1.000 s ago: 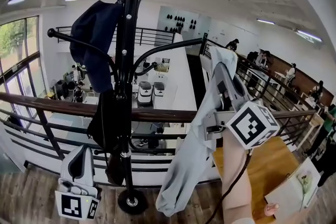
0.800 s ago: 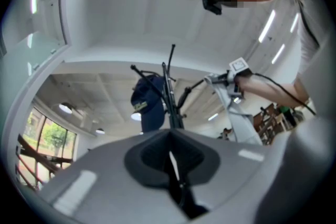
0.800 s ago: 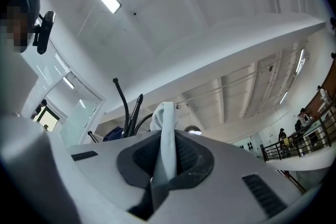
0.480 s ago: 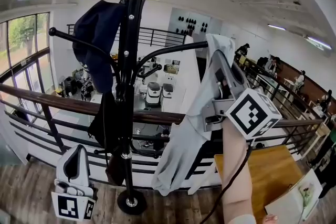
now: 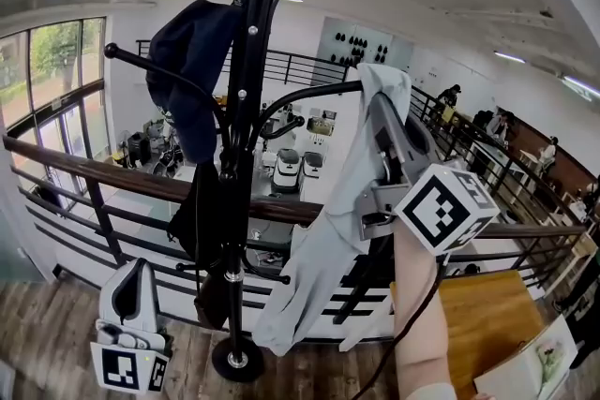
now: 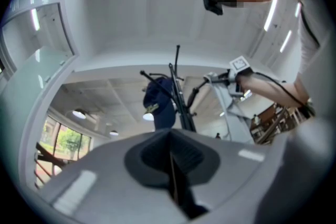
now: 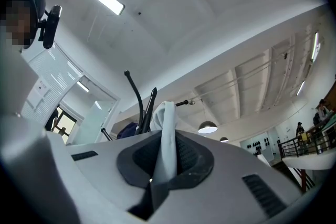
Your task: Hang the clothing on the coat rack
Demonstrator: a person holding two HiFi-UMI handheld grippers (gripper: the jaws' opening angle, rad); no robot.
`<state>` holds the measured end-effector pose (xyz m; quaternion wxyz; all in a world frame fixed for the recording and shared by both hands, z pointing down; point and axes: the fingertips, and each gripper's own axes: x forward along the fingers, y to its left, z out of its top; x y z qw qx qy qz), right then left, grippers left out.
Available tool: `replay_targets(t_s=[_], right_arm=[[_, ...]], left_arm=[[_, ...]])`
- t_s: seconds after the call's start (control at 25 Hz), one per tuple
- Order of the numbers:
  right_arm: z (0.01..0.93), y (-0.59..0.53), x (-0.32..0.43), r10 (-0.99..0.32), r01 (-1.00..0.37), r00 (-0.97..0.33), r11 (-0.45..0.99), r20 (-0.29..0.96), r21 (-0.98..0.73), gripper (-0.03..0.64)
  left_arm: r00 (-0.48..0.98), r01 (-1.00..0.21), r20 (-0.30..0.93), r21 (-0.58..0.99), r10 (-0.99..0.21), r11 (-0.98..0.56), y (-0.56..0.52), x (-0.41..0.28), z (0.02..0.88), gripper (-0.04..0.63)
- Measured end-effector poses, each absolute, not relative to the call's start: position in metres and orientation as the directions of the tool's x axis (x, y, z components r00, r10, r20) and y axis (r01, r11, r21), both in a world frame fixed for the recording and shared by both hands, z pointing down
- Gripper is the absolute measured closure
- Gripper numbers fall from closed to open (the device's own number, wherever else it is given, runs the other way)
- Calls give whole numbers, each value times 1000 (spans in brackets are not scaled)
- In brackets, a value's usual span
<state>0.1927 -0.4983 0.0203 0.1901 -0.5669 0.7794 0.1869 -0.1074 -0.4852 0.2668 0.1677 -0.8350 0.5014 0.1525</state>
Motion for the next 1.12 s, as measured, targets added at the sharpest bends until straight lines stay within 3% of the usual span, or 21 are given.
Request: replay_targets(t_s=[0.6, 1.12], right_arm=[[39, -524, 167, -825, -945, -315, 316, -470, 78, 611], [57, -514, 185, -843, -973, -222, 225, -490, 53, 590]], left_arm=[[411, -910, -404, -134, -817, -392, -478, -134, 269, 589], [431, -901, -395, -133, -811, -414, -473, -136, 274, 589]])
